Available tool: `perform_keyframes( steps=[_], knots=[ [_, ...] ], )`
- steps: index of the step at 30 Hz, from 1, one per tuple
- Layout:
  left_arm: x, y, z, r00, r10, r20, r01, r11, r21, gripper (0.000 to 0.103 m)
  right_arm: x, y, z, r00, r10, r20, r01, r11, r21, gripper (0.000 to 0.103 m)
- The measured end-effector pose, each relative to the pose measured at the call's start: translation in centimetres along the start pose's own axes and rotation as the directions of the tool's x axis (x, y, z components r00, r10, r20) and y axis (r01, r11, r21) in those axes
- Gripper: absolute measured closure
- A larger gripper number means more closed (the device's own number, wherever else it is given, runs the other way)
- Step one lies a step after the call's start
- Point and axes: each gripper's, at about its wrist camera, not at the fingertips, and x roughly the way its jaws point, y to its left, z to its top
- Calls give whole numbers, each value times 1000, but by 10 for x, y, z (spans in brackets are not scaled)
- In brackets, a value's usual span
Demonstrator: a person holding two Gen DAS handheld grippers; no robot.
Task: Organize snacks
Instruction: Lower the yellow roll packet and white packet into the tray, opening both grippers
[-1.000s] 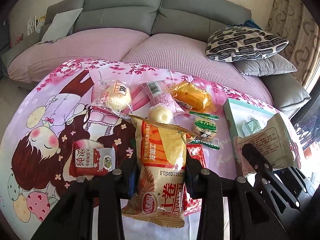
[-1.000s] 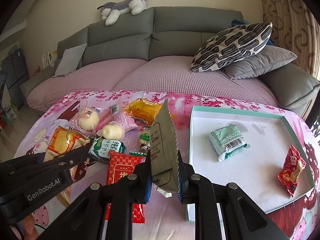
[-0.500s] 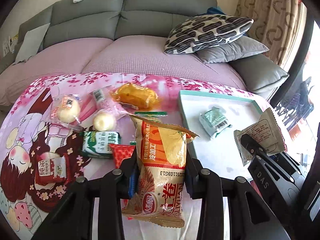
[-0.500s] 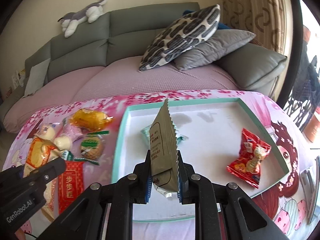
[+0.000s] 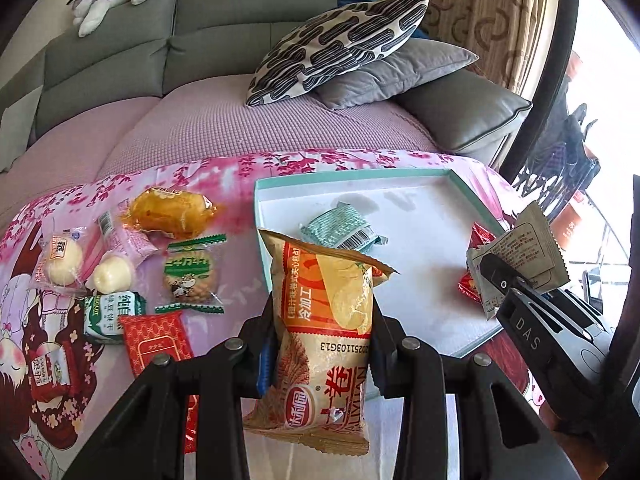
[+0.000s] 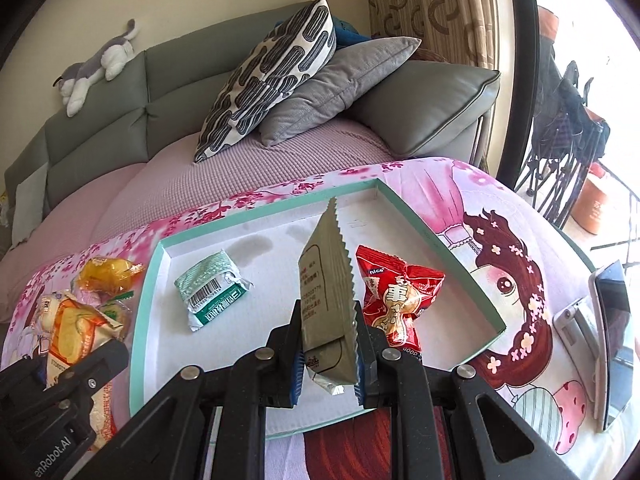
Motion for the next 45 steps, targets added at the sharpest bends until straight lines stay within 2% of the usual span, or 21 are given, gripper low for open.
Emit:
perform_keyframes(
  steps=[9, 18, 22, 27, 30, 31, 33, 34, 35, 37, 45],
  knots=[
    [29, -13, 6, 1000, 2, -24, -1, 1000, 31, 64, 15, 0, -5, 999, 9, -45, -9, 1000, -9, 83],
    [50, -10, 7, 998, 2, -56, 0, 999, 37, 63, 22, 0, -5, 998, 12, -67, -13, 1000, -12, 82],
    [51, -9, 9, 998, 14, -53, -12, 999, 44, 48, 22, 3, -6, 997, -1, -71, -1, 1000, -30, 82],
    [51, -9, 10, 998, 21, -62, -17, 998, 52, 43, 24, 4, -5, 997, -7, -80, 4, 999, -37, 82],
    [49, -7, 10, 997, 26, -68, -23, 999, 48, 34, 25, 4, -6, 997, -16, -80, 13, 999, -38, 79],
    [49, -6, 10, 997, 32, -72, -28, 999, 46, 29, 25, 4, -6, 997, -15, -80, 13, 999, -37, 76],
    [47, -5, 10, 996, 46, -76, -43, 998, 41, 29, 25, 3, -6, 996, -22, -82, 19, 999, -36, 65],
    [46, -4, 11, 996, 54, -76, -51, 998, 41, 29, 25, 3, -6, 996, -25, -83, 22, 999, -36, 52],
    [45, -3, 11, 995, 61, -74, -58, 997, 41, 28, 25, 3, -6, 996, -28, -81, 25, 999, -35, 45],
    [43, 0, 11, 994, 77, -76, -74, 997, 38, 27, 24, 3, -6, 997, -31, -77, 29, 999, -33, 44],
    [38, 11, 12, 985, 157, -74, -156, 988, 19, 18, 25, 2, -6, 996, -47, -73, 44, 998, -48, 15]
  ],
)
